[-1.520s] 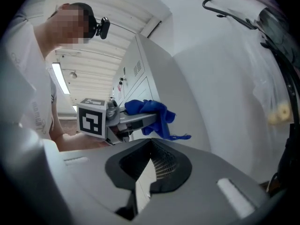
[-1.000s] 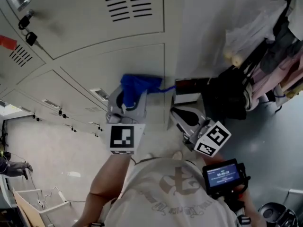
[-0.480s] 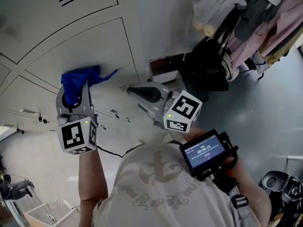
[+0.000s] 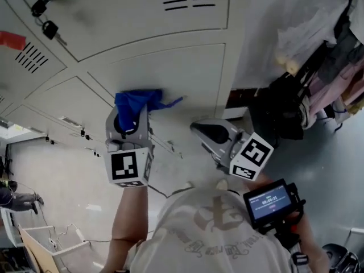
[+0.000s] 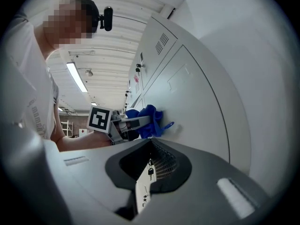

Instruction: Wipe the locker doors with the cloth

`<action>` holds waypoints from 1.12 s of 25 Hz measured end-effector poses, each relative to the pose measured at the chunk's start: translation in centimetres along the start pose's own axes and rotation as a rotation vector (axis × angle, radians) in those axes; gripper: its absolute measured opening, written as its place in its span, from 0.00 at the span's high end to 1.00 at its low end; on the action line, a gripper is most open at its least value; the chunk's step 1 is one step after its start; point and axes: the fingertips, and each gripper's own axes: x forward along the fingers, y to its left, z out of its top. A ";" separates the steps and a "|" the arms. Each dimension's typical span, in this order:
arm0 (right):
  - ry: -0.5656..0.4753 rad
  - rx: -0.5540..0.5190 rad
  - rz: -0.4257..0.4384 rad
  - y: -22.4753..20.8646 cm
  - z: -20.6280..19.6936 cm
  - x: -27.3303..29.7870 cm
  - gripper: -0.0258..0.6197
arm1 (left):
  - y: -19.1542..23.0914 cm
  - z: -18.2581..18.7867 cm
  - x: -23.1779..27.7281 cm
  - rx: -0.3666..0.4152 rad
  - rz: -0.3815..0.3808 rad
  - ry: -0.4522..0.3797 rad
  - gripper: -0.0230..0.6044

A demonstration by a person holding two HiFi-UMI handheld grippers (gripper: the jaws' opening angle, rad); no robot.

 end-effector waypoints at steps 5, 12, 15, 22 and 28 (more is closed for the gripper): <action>-0.009 -0.020 0.014 0.5 0.8 1.6 0.96 | 1.9 -1.0 -0.5 -0.007 0.007 0.016 0.75; 0.004 -0.016 0.008 0.6 0.2 2.1 0.96 | 4.9 -1.6 -1.5 0.090 0.086 0.005 0.75; 0.006 -0.014 0.000 0.5 0.1 2.0 0.96 | 4.9 -0.8 -1.5 0.219 0.121 -0.005 0.75; -0.002 -0.018 -0.013 0.2 0.3 1.5 0.96 | 5.7 2.5 -1.5 0.422 0.121 -0.062 0.74; -0.017 -0.017 -0.024 -0.1 0.7 0.9 0.96 | 4.4 2.7 -1.0 0.533 0.105 -0.019 0.74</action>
